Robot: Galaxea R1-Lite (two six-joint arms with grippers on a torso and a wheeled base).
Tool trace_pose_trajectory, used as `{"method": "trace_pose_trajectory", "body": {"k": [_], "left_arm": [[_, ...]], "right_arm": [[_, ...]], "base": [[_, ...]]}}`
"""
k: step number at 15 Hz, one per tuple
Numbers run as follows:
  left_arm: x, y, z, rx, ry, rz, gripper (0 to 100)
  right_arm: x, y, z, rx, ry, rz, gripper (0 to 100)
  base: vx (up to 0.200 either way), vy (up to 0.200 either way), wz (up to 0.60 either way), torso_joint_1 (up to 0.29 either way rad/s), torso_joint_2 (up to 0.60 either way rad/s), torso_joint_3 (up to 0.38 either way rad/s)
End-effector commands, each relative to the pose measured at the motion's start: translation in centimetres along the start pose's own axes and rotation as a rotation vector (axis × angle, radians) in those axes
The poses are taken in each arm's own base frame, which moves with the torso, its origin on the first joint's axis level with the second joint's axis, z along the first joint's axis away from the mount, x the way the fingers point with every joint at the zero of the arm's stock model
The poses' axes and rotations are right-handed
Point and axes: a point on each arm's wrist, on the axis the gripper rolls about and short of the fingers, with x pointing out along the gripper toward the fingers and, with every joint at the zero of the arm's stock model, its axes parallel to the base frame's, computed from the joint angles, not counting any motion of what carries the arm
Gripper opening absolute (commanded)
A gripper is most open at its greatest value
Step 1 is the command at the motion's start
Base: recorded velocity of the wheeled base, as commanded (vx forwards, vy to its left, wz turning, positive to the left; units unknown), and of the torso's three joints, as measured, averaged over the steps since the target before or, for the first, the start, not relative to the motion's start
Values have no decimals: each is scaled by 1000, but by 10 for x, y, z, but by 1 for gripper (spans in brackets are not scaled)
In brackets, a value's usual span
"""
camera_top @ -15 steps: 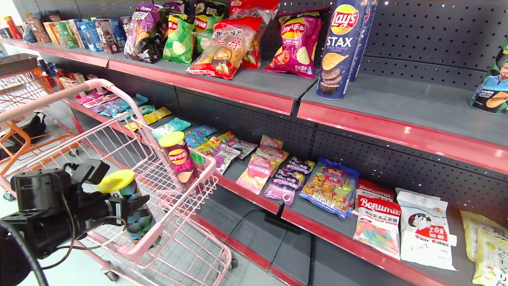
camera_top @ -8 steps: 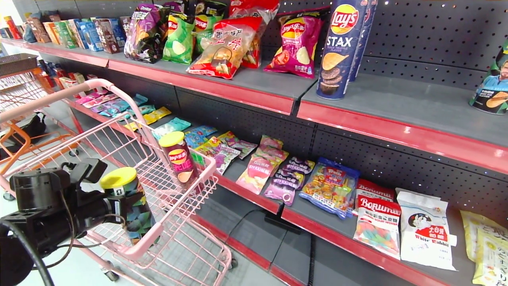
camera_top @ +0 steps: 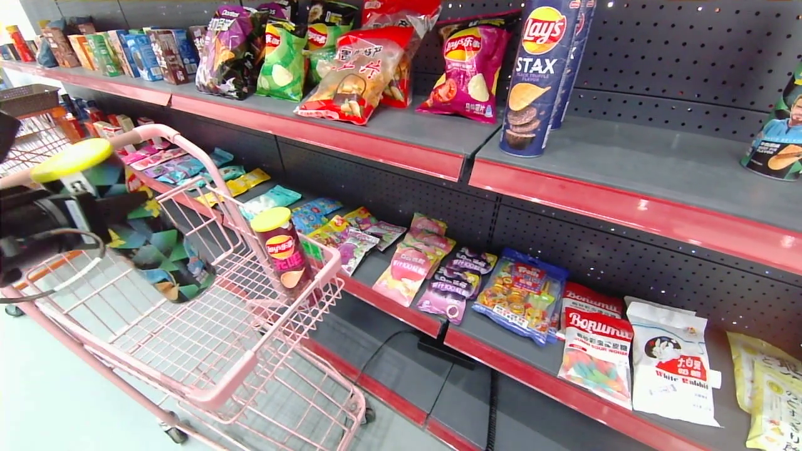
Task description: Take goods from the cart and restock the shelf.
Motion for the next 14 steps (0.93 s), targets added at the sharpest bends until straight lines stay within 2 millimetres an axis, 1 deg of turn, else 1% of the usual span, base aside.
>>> {"method": "trace_pose_trajectory", "body": {"k": [1, 2, 4, 5, 6, 7, 8, 10, 13, 14], "left_arm": [[-93, -27, 34, 30, -170, -19, 0], [-128, -35, 27, 32, -169, -22, 0], [-161, -43, 19, 39, -191, -12, 0], [-170, -45, 15, 44, -206, 3, 0], [-177, -45, 8, 53, -208, 22, 0], [-185, -46, -9, 81, -202, 44, 0], [-192, -46, -33, 144, -189, 51, 0], [-200, -46, -58, 208, -188, 29, 0], [-200, -46, -64, 212, -179, 21, 0], [-199, -45, -69, 211, -170, 22, 0]], "right_arm": [[0, 0, 0, 2, 1, 0, 100], [0, 0, 0, 2, 1, 0, 100], [0, 0, 0, 2, 1, 0, 100], [0, 0, 0, 2, 1, 0, 100], [0, 0, 0, -1, 1, 0, 100], [0, 0, 0, -1, 1, -2, 100], [0, 0, 0, 2, 1, -3, 100], [0, 0, 0, 0, 1, -3, 100], [0, 0, 0, 2, 1, -3, 100], [0, 0, 0, 0, 1, -3, 100]], "base": [[0, 0, 0, 0, 0, 0], [0, 0, 0, 0, 0, 0], [0, 0, 0, 0, 0, 0], [0, 0, 0, 0, 0, 0], [0, 0, 0, 0, 0, 0], [0, 0, 0, 0, 0, 0], [0, 0, 0, 46, -183, -134], [0, 0, 0, 100, -376, -254], [0, 0, 0, 159, -479, -325], [0, 0, 0, 168, -520, -344]]}}
